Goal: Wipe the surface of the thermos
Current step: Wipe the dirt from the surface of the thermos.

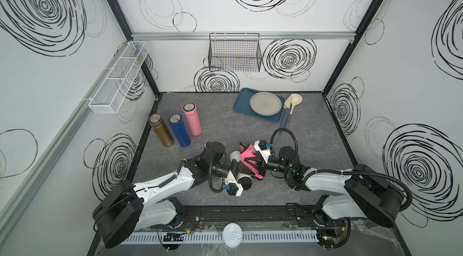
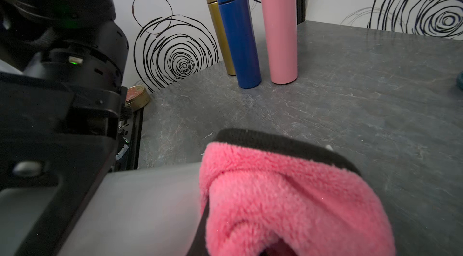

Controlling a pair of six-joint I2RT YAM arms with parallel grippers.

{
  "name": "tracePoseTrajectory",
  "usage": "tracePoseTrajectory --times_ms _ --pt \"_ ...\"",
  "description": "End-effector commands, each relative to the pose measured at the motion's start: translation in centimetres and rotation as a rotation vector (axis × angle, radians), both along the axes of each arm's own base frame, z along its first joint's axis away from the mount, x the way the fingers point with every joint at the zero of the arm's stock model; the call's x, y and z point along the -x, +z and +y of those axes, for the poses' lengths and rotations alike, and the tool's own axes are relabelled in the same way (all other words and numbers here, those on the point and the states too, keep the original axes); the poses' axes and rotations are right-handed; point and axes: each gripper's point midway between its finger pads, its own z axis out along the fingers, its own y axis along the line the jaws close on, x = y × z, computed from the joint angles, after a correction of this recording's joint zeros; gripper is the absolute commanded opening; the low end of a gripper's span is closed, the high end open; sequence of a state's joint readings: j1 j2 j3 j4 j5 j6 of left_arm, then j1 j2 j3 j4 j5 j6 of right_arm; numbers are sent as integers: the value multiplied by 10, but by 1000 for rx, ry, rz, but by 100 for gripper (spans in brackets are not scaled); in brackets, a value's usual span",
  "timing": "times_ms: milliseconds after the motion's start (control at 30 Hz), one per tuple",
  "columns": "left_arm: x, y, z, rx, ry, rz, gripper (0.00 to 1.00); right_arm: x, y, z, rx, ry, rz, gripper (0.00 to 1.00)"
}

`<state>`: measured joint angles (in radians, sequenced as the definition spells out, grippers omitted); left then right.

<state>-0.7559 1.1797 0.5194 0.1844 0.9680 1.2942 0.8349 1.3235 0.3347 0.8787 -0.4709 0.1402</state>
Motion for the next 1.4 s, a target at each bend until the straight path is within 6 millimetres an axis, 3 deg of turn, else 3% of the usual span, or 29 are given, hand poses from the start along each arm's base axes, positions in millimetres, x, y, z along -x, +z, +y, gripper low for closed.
tracePoseTrajectory --times_ms 0,67,133,333,433,533,667,733,800,967,1033,1133,1367 --pt "-9 39 -13 117 -27 -161 0 27 50 16 -70 103 -124 0" --pt "-10 38 -15 108 -23 -166 0 38 65 20 -96 133 -164 0" --pt "-10 36 -17 99 -20 -172 0 39 64 21 -99 141 -165 0" --pt "-8 33 -19 82 -31 -183 0 7 20 6 -50 88 -33 0" --pt "-8 33 -19 75 -33 -191 0 -2 11 4 12 54 -36 0" --pt "-7 32 -19 72 -40 -203 0 5 29 6 6 101 -69 0" --pt "-6 33 -19 66 -44 -211 0 31 69 7 -48 227 -124 0" --pt "-6 32 -20 61 -50 -217 0 38 76 7 -54 243 -156 0" --pt "-7 32 -20 58 -51 -222 0 34 68 6 -42 217 -159 0" --pt "-5 33 -21 63 -57 -230 0 3 17 9 63 143 -43 0" --pt "-5 35 -20 70 -55 -236 0 -6 13 12 77 116 -31 0" --pt "-19 51 -25 151 58 -223 0 -17 35 20 58 59 -85 0" --pt "-60 90 -22 358 354 -155 0 -41 123 25 -93 -84 -301 0"
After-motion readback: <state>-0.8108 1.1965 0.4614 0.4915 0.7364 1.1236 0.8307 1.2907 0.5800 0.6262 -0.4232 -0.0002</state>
